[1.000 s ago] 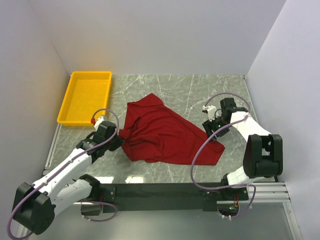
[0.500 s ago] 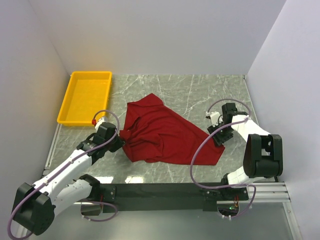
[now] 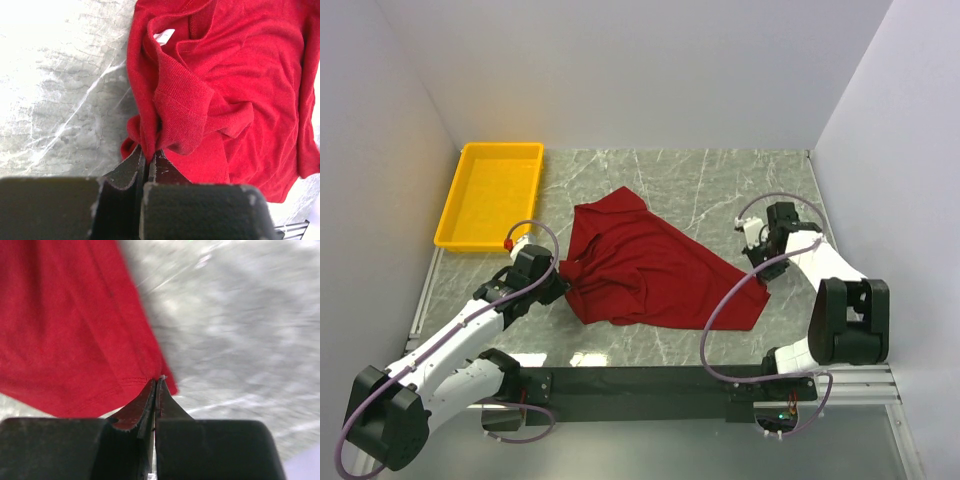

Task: Fold and stack the t-shirts
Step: Flatten the tshirt out

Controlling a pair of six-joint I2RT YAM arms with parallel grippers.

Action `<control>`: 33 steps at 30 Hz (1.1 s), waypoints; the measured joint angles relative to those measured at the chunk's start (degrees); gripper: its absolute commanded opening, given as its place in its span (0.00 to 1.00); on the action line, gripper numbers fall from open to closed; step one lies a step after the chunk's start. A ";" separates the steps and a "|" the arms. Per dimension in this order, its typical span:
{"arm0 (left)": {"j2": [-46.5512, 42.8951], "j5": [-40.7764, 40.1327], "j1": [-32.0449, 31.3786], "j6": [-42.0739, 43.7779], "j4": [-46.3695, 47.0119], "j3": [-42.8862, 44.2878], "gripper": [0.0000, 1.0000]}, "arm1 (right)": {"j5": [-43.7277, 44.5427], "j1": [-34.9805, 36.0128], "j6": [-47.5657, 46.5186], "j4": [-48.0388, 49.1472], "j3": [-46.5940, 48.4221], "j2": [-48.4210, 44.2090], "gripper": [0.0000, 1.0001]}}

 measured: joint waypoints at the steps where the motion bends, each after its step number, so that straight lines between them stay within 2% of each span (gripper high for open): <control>1: 0.00 0.00 0.00 0.02 0.00 0.00 0.01 | 0.48 0.02 0.11 0.28 0.42 -0.57 0.00; 5: -0.48 -0.02 0.00 0.04 -0.04 0.00 0.01 | 3.72 -0.11 1.73 4.35 4.74 -2.71 0.00; 9: -0.83 -0.02 0.00 0.11 -0.13 0.00 0.01 | 9.68 -0.22 5.20 11.78 11.65 -0.55 0.00; 16: -0.68 -0.02 0.00 0.17 0.02 0.00 0.01 | 23.63 -0.20 10.99 27.36 26.67 15.45 0.00; 22: 0.94 0.42 0.07 -0.63 3.08 0.00 0.01 | 28.59 -0.20 12.50 31.89 33.03 27.26 0.02; 24: 1.99 1.25 0.11 -1.07 4.81 0.00 0.01 | 29.18 -0.20 12.87 32.11 34.47 29.79 0.25; 25: 2.62 1.66 0.11 -1.51 6.01 0.00 0.01 | 29.18 -0.20 12.98 32.00 35.67 30.99 0.49; 28: 4.83 2.82 0.15 -2.38 9.01 0.00 0.01 | 28.55 -0.22 13.05 32.06 38.23 33.16 0.71; 31: 7.52 3.48 0.17 -2.58 11.19 0.09 0.01 | 25.66 -0.22 13.09 31.78 38.60 32.52 0.77; 33: 9.27 3.78 0.17 -2.54 11.78 0.37 0.01 | 20.04 -0.42 11.87 29.20 38.42 30.58 0.76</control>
